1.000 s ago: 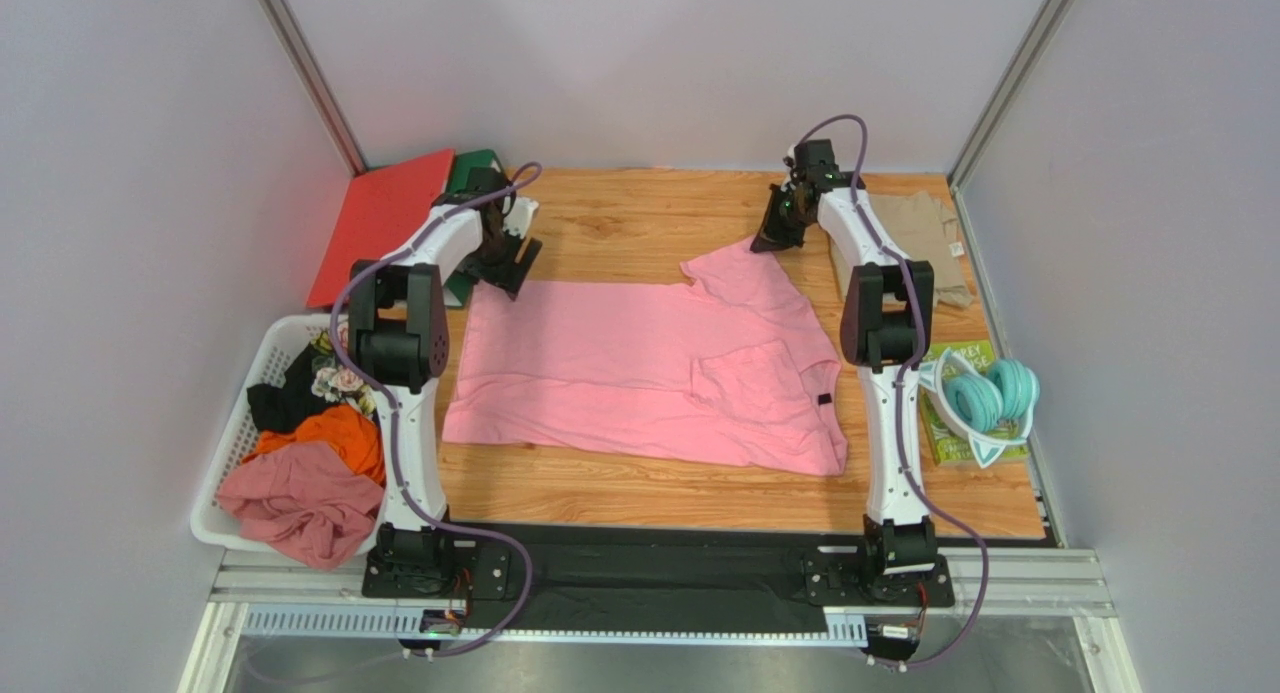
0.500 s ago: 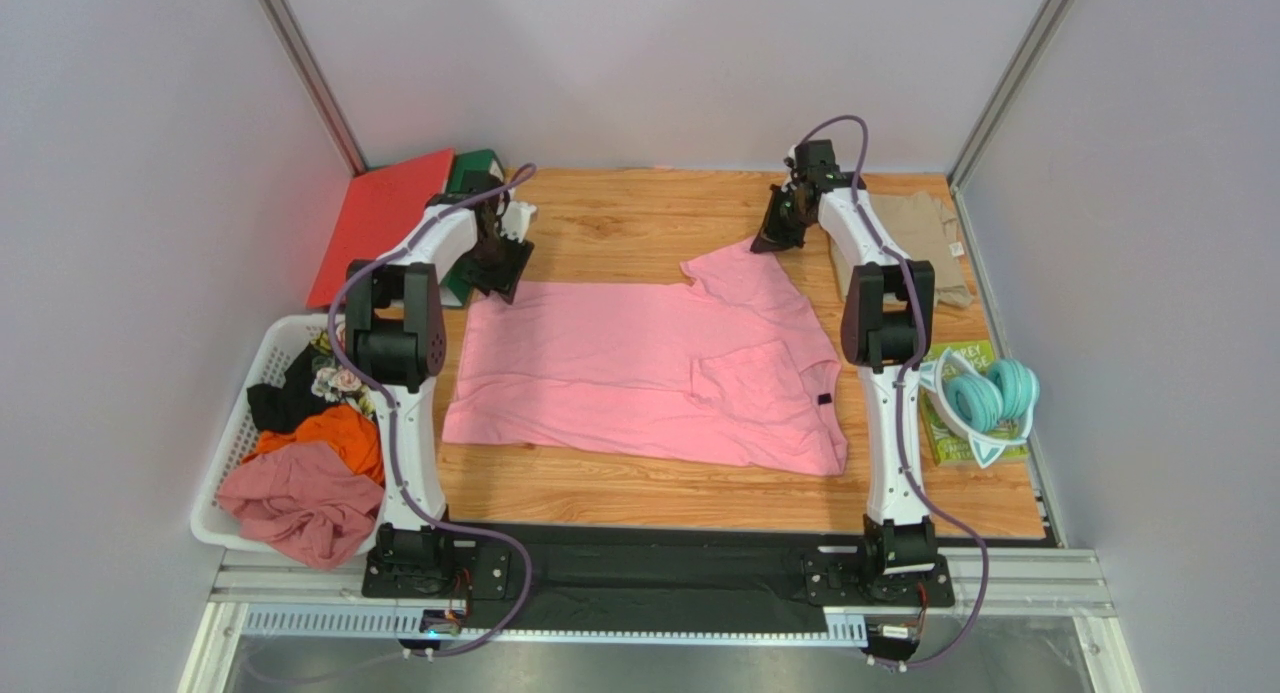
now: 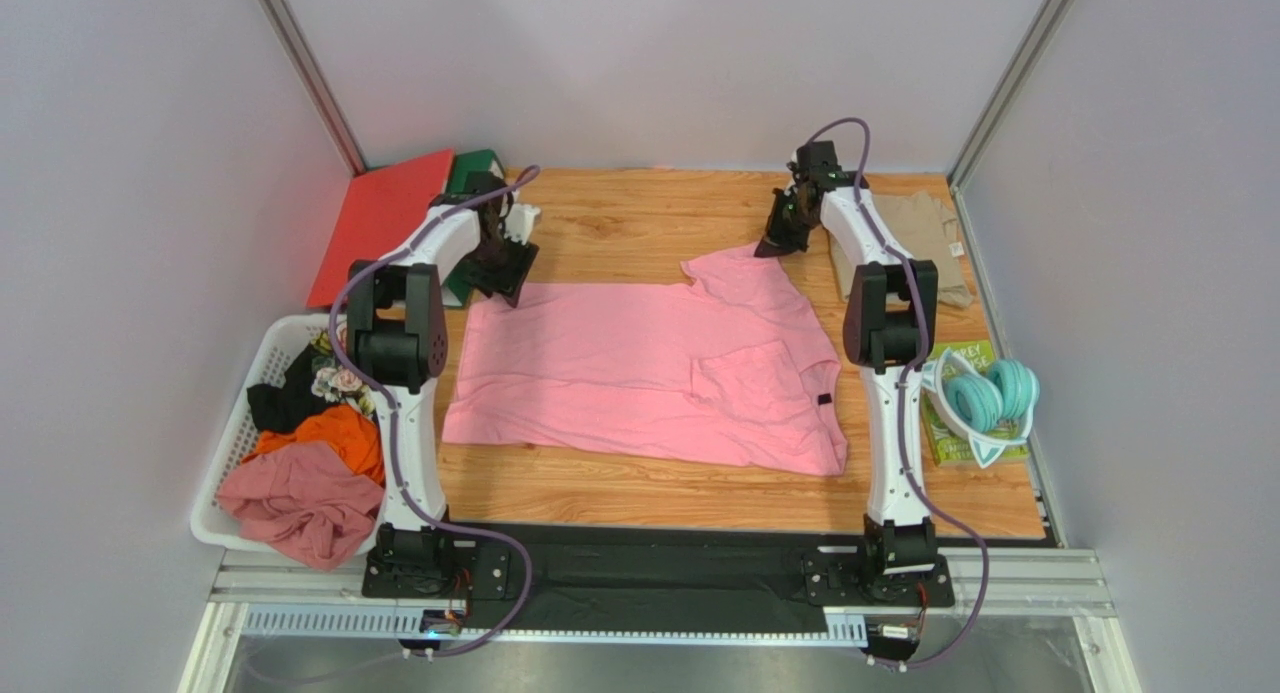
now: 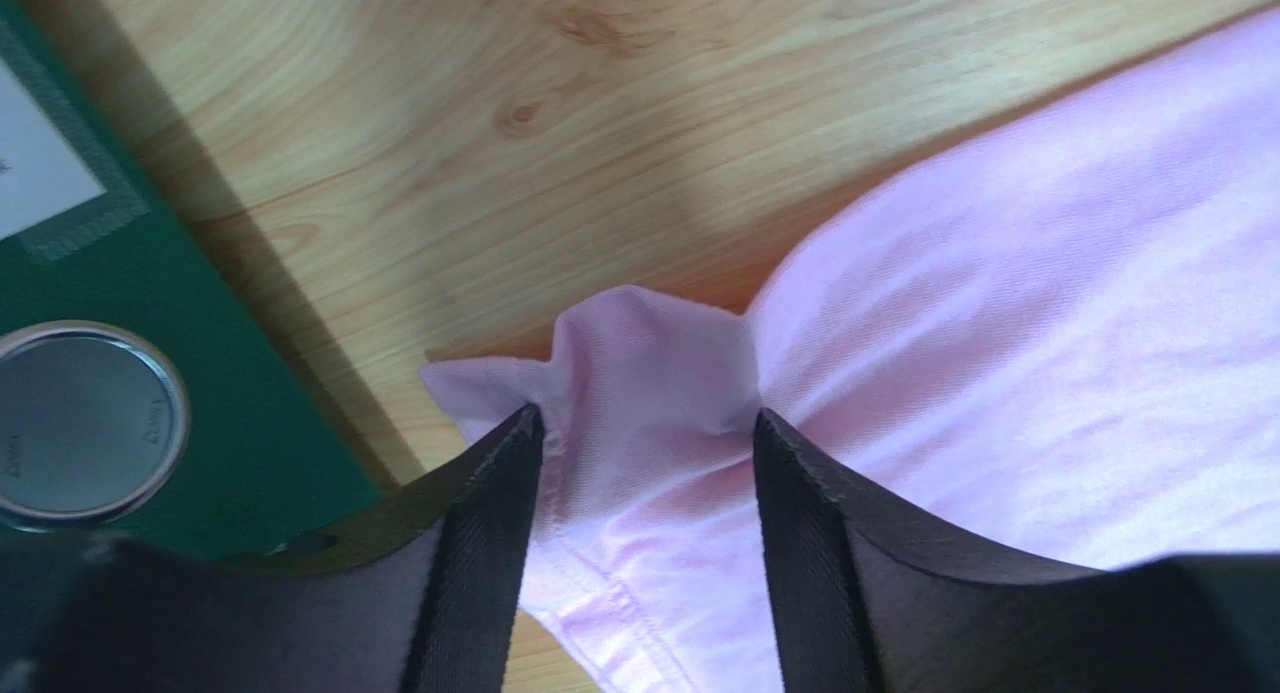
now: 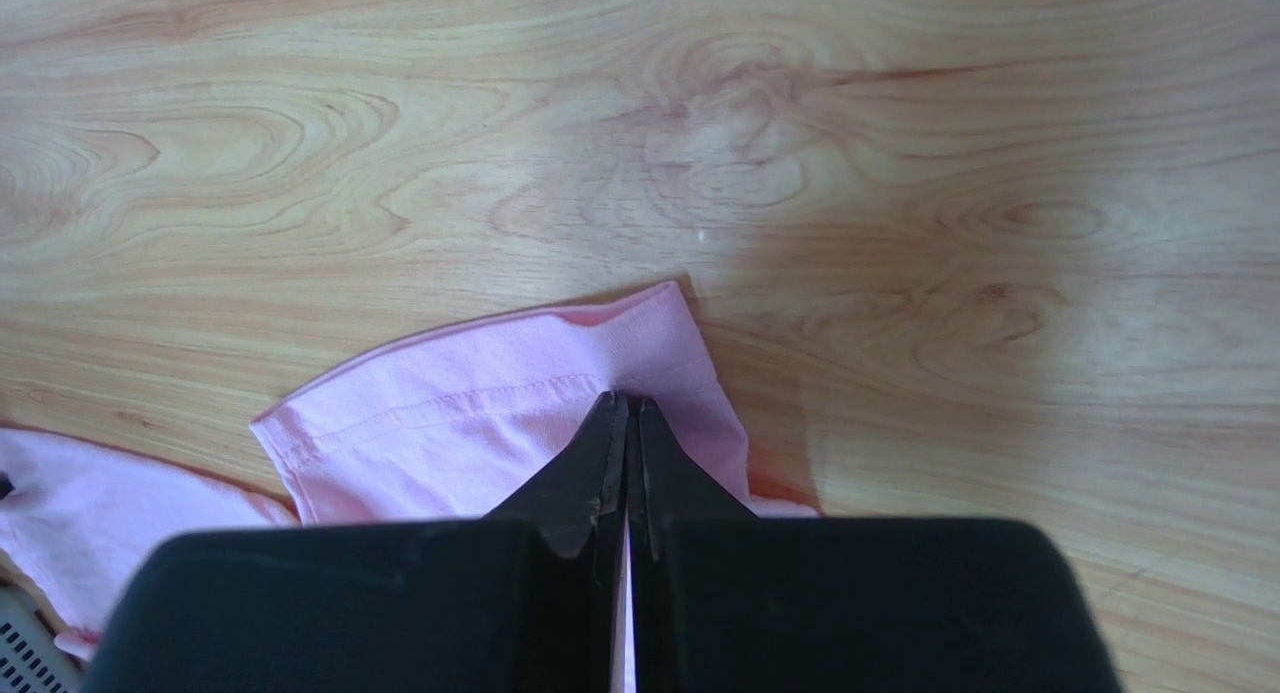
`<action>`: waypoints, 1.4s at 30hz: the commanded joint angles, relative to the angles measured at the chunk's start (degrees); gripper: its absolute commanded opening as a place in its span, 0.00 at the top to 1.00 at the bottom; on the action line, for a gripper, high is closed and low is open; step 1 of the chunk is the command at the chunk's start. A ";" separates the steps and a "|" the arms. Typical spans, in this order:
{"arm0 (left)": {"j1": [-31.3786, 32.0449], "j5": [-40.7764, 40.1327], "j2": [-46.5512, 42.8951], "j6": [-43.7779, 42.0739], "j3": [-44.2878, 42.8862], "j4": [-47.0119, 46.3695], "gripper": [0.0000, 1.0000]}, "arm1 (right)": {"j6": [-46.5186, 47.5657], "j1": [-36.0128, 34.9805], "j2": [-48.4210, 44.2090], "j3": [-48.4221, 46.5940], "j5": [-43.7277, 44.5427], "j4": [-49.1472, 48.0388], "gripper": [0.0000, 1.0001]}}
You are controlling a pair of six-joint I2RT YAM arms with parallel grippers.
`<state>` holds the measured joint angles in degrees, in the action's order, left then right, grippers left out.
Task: Fold and stack the t-shirts
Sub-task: Grap the side of the flattened tshirt furthest away from the robot with both arms
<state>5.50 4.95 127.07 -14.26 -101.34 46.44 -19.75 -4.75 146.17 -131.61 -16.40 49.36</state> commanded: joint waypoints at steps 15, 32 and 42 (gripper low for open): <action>5.74 5.33 -4.90 -0.68 6.68 2.26 0.35 | -2.31 8.88 -2.82 -4.18 1.11 1.17 1.00; 6.72 3.57 -6.39 -0.77 6.95 1.73 0.35 | -0.20 5.11 -0.62 -2.60 -5.13 1.26 0.44; 6.28 3.49 -6.04 -0.94 6.95 1.47 0.36 | 0.15 1.68 0.96 -1.90 -5.22 1.52 0.66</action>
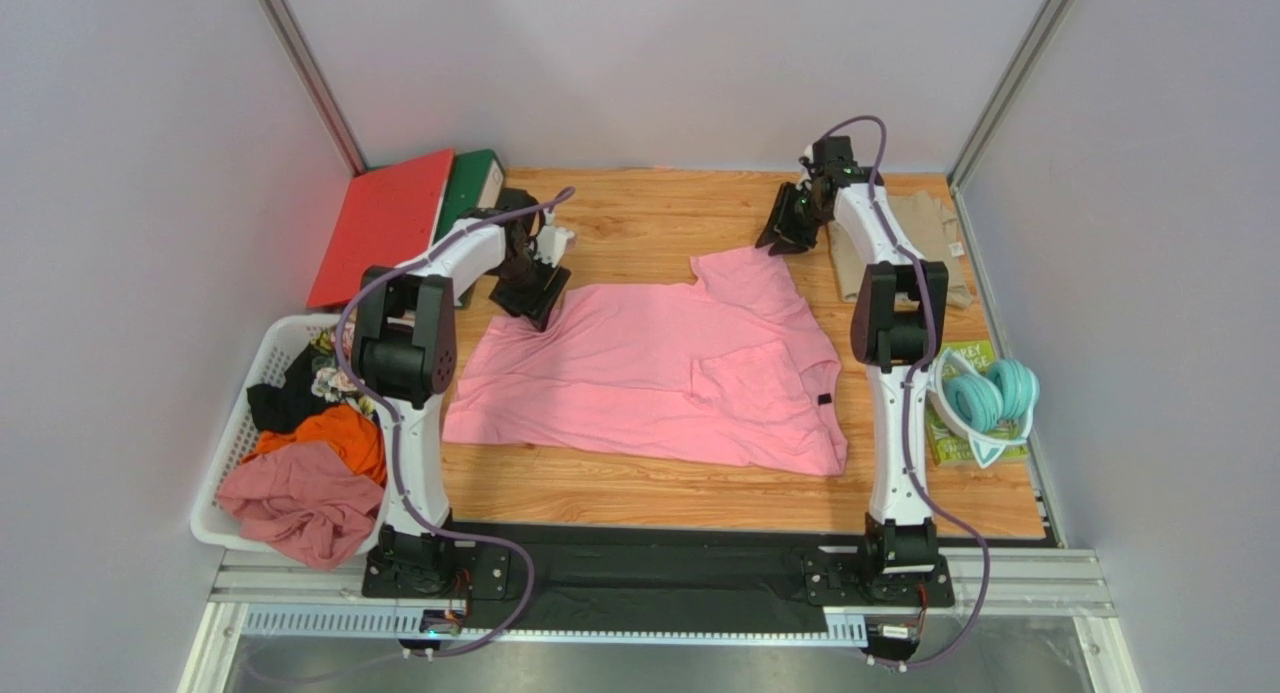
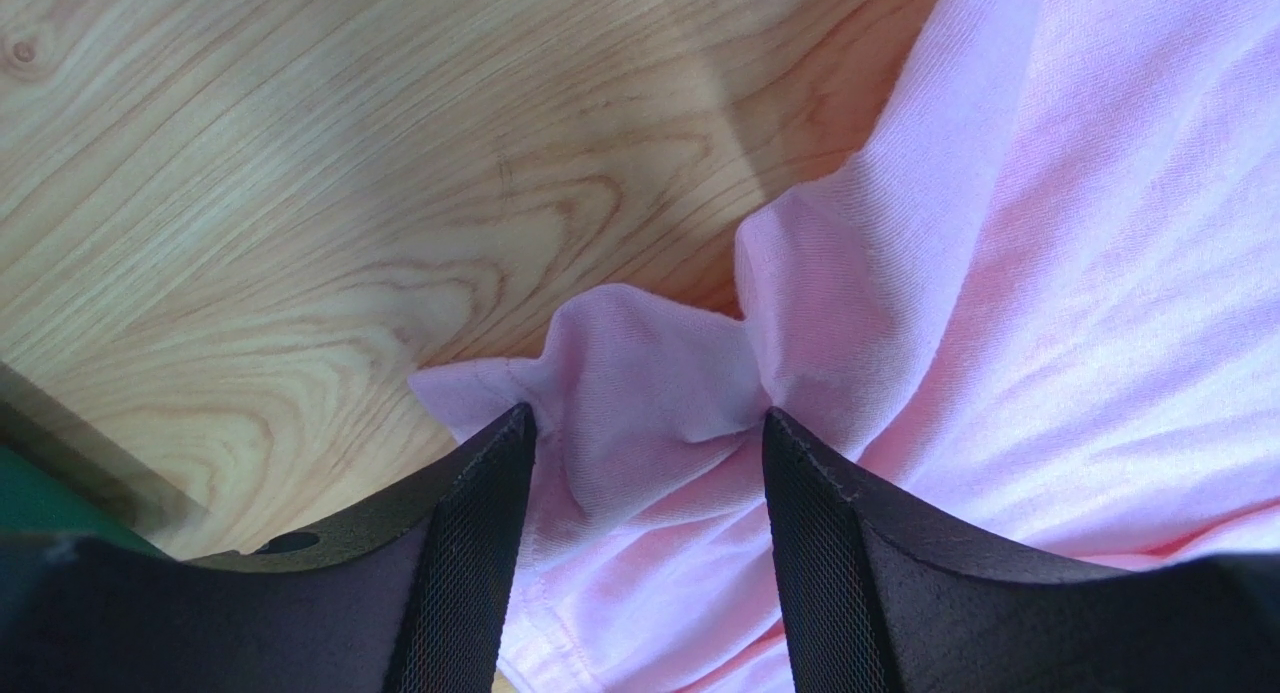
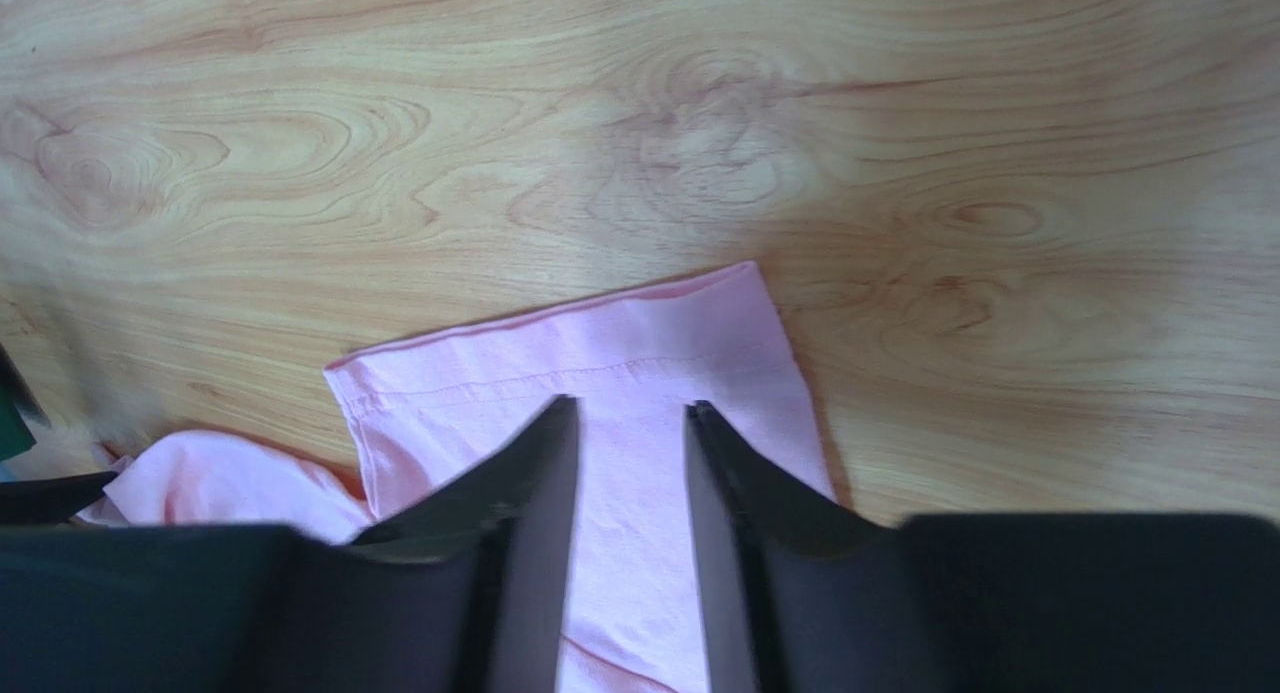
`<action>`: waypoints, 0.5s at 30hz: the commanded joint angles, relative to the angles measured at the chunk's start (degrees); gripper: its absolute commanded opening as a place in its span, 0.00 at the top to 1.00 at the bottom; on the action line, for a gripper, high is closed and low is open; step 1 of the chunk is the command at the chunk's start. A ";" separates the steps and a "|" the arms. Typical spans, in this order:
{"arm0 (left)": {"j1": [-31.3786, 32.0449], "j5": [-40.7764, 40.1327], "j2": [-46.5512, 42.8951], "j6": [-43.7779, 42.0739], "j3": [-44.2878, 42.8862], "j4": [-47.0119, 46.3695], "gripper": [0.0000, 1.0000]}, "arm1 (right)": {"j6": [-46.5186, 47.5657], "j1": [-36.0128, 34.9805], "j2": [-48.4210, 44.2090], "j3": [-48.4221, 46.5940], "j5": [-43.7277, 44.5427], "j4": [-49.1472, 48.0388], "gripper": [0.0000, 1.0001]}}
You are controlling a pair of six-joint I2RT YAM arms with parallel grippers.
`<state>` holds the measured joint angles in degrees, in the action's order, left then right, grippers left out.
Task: Fold and stack the t-shirts
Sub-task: Grap the side of the flattened tshirt furthest away from the robot with both arms
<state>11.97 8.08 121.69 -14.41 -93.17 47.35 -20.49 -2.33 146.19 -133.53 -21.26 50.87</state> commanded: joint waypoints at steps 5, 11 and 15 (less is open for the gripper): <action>-0.19 0.01 -0.93 -1.32 -1.23 0.81 0.36 | 1.94 -1.62 2.25 -0.67 0.85 0.71 0.95; -0.19 -0.61 -1.01 -2.37 -0.53 0.55 0.36 | 2.82 0.30 0.06 -1.73 4.64 1.51 0.40; -0.36 -0.52 -1.28 -2.64 -0.35 0.46 0.36 | 2.30 1.18 0.50 -2.96 4.29 1.42 0.46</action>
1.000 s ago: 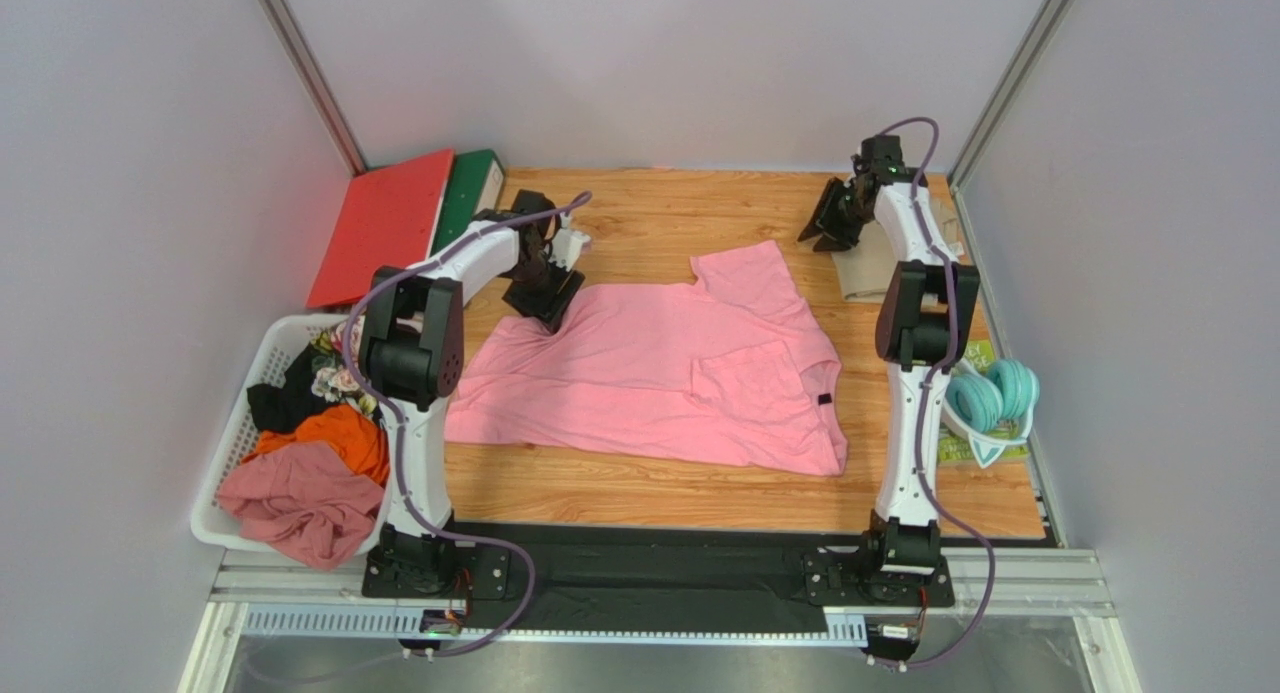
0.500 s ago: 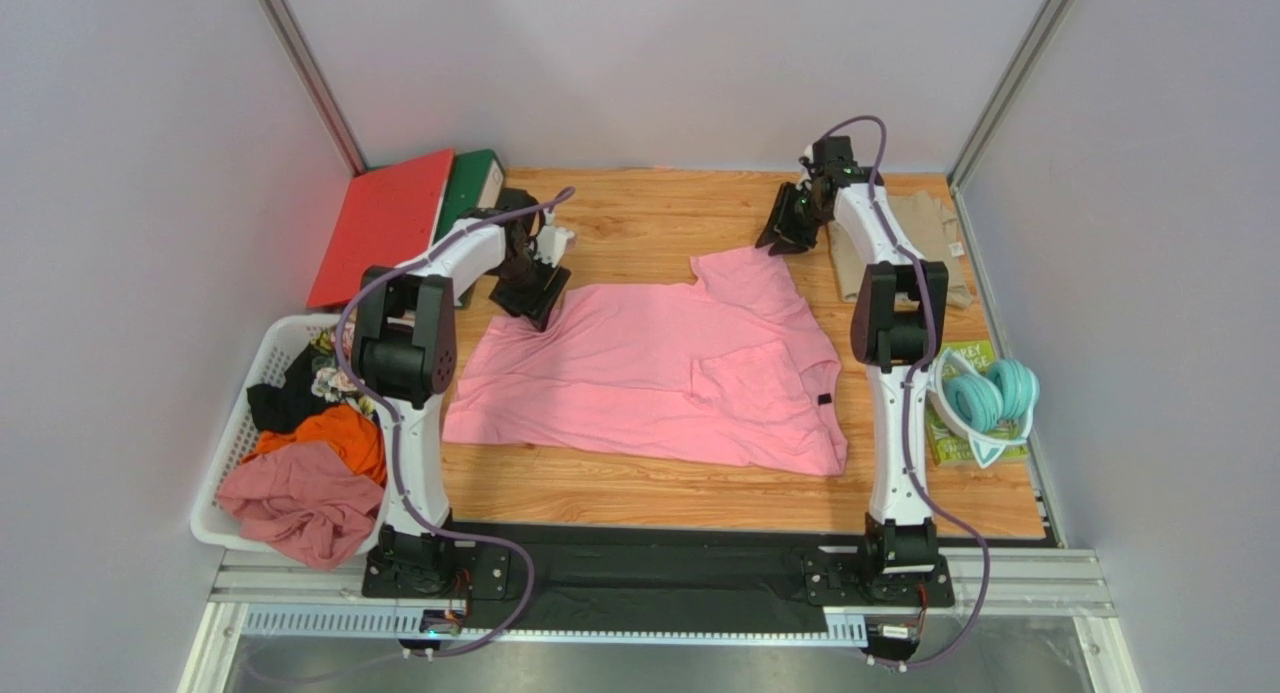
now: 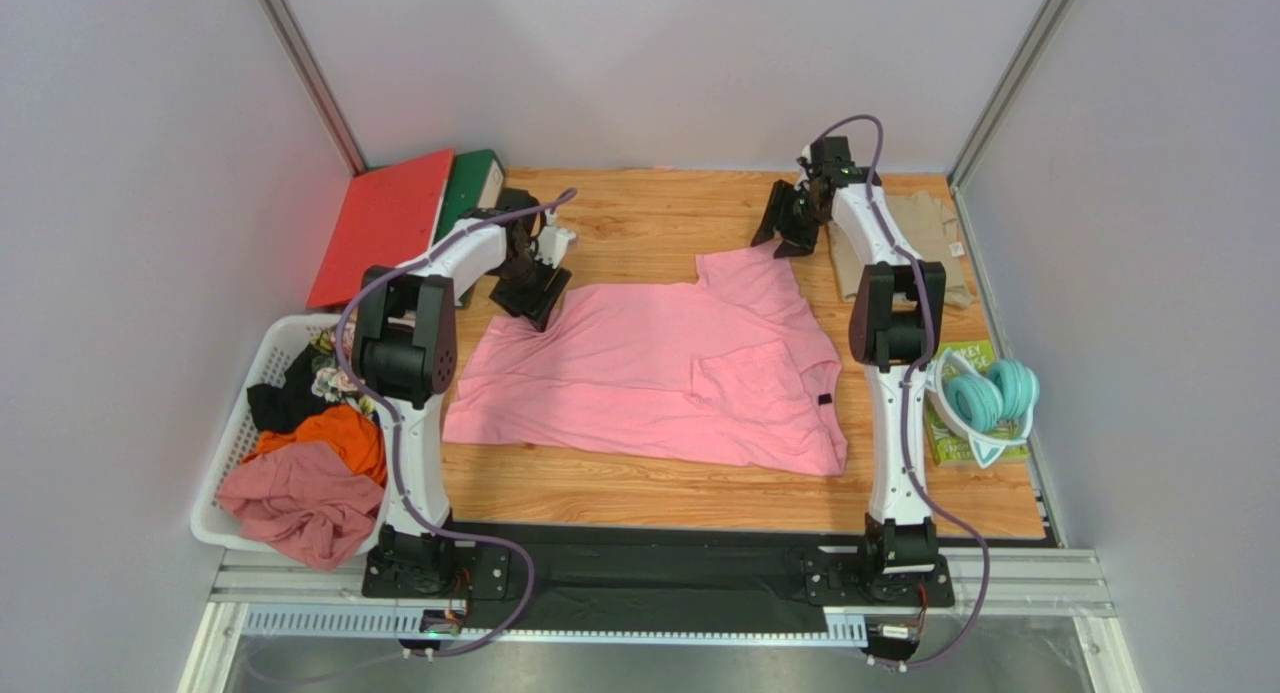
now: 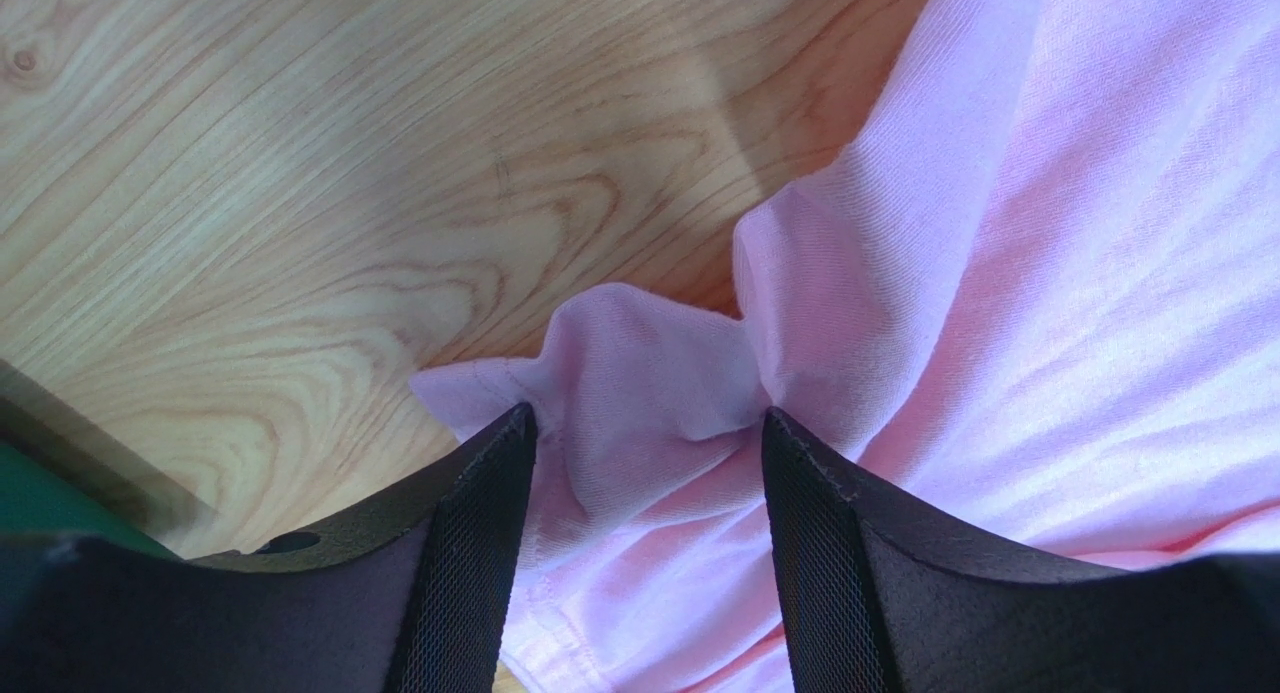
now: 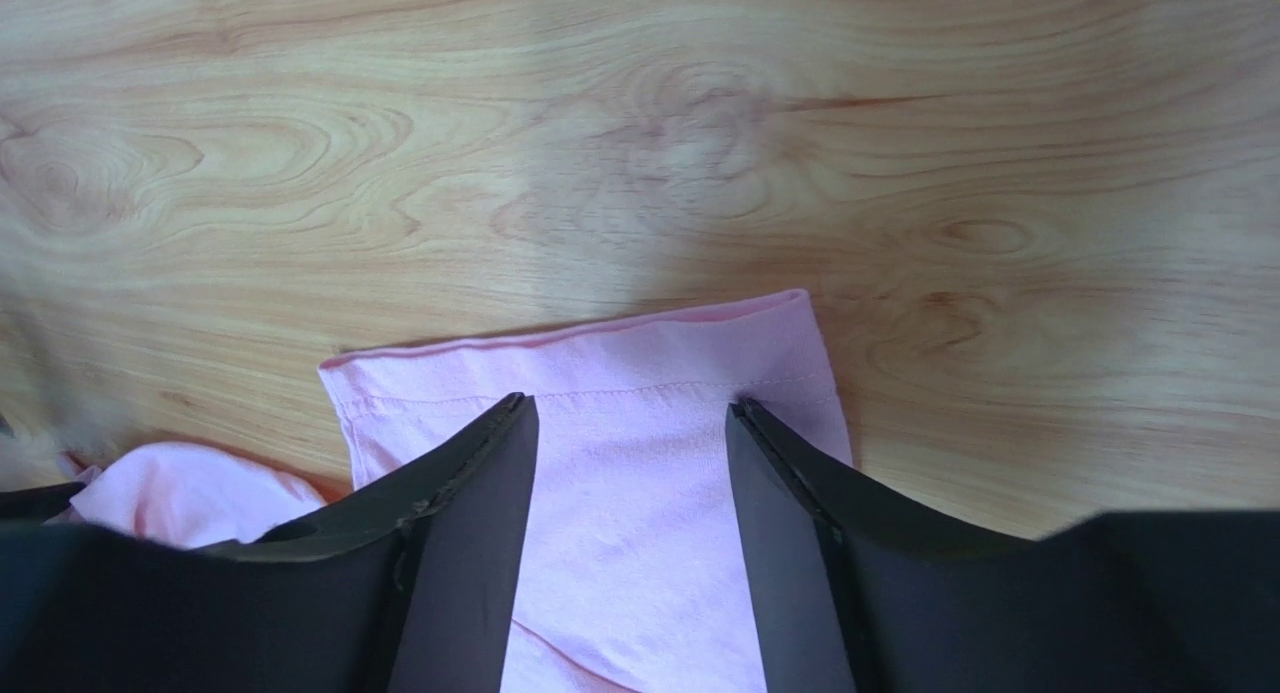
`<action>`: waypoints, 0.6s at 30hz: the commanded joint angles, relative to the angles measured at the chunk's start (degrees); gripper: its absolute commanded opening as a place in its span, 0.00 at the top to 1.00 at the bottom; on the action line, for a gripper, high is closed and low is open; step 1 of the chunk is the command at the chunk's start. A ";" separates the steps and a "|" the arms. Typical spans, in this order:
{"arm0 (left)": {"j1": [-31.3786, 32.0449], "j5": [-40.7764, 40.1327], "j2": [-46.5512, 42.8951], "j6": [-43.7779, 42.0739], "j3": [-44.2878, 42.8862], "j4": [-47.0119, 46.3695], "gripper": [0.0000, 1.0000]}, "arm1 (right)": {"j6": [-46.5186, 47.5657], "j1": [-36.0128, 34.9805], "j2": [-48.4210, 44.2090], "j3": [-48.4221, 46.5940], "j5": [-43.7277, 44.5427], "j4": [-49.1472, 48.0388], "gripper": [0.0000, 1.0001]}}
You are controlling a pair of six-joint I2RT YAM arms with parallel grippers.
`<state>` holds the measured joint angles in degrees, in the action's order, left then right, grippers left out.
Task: Fold and stack the t-shirts
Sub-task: Grap the side of the flattened tshirt furthest away from the robot with both arms
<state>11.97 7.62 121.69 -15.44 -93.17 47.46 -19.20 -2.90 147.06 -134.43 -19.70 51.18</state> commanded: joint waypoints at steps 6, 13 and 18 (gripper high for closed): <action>-0.54 -0.50 -0.93 -1.96 -0.26 0.44 0.36 | 0.57 2.37 0.07 -2.94 -1.20 0.85 0.47; -0.72 -0.50 -0.31 -2.14 -0.79 0.26 0.36 | -0.92 6.32 -1.61 -3.73 -3.76 -1.08 0.53; -0.72 -0.59 -0.66 -2.31 -0.53 0.26 0.36 | -1.45 6.59 1.20 -4.79 -4.72 -0.99 0.54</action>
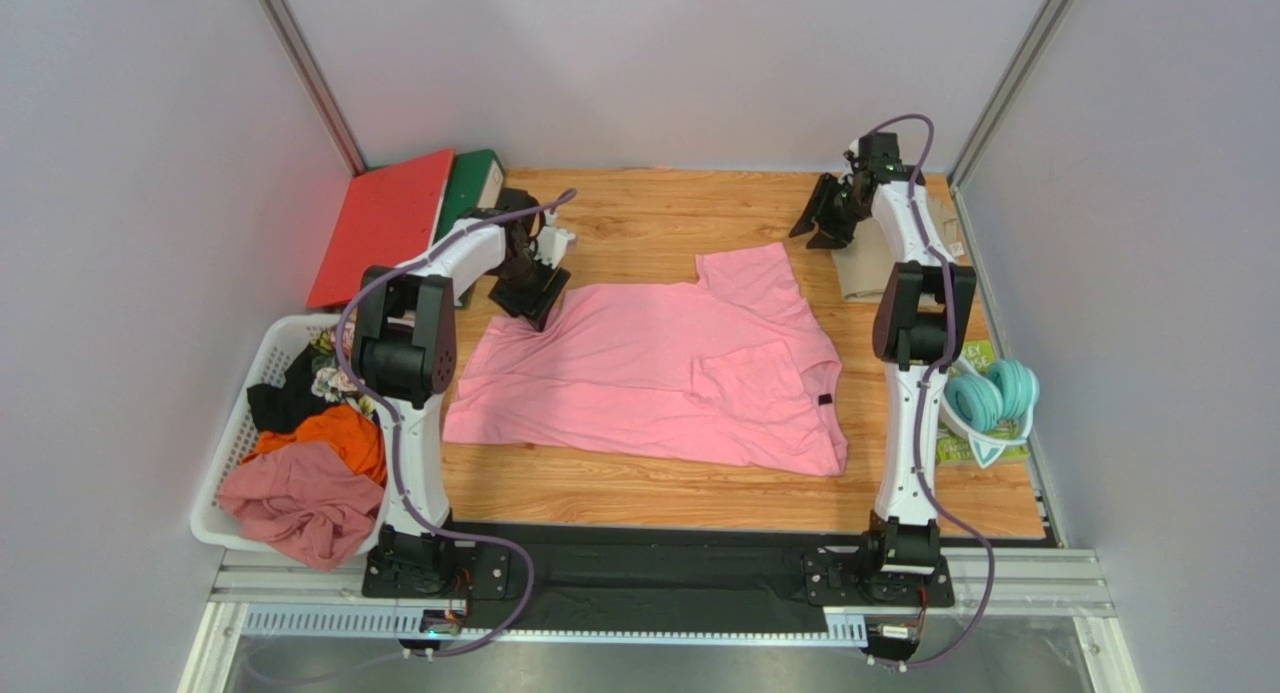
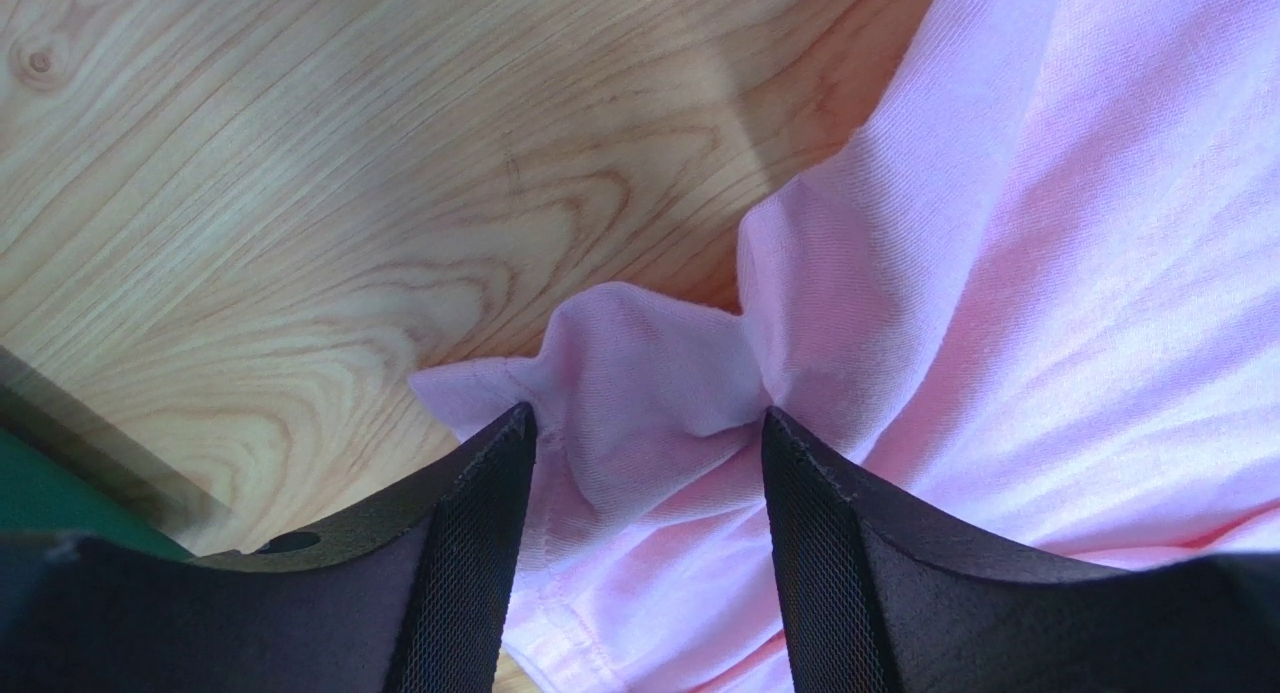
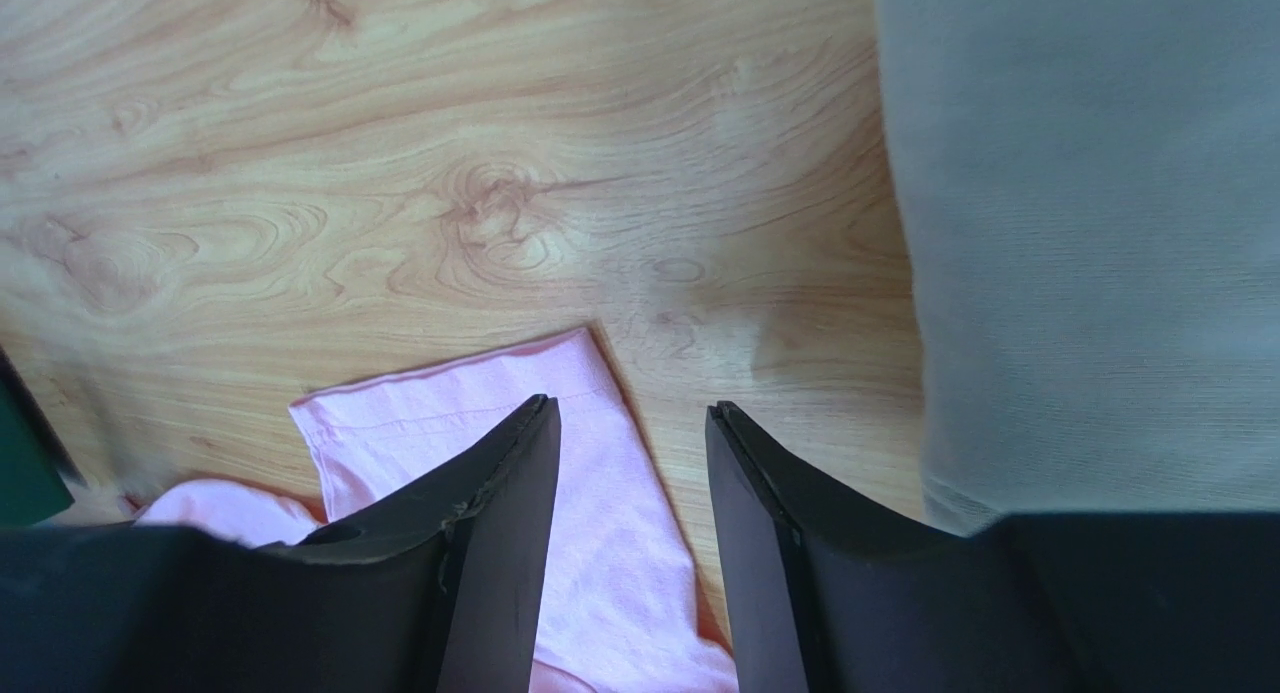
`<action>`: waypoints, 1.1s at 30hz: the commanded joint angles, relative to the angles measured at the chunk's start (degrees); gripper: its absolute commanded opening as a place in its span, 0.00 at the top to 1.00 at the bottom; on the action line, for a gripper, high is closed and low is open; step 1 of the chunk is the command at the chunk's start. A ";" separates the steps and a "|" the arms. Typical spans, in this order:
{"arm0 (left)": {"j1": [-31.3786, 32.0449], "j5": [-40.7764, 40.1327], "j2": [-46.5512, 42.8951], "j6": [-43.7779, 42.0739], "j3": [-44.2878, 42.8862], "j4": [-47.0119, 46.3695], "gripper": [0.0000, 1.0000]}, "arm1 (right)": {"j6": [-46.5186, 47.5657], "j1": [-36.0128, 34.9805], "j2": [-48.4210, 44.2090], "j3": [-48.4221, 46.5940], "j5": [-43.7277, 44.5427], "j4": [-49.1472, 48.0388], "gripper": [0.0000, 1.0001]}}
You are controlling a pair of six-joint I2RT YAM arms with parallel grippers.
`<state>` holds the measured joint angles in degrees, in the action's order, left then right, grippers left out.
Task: Fold and stack the t-shirts
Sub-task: Grap the side of the flattened tshirt furthest away from the robot with both arms
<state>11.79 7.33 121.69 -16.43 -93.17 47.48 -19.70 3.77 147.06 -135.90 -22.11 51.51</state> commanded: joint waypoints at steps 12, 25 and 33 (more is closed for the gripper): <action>-0.63 0.14 -1.28 -1.15 -1.14 0.85 0.36 | -1.30 -2.01 3.93 -2.44 -4.70 -1.41 0.55; -0.63 -0.21 -2.16 -1.42 -0.70 0.77 0.36 | -0.07 -5.35 4.11 0.10 -2.85 -1.14 0.82; -0.89 -0.30 -2.33 -1.42 -0.61 0.68 0.36 | 0.11 -5.44 1.83 1.33 -1.54 -0.62 1.00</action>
<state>11.49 7.03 121.67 -16.88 -93.17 47.53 -20.49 -1.69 149.93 -135.79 -25.65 50.54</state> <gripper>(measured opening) 0.643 0.010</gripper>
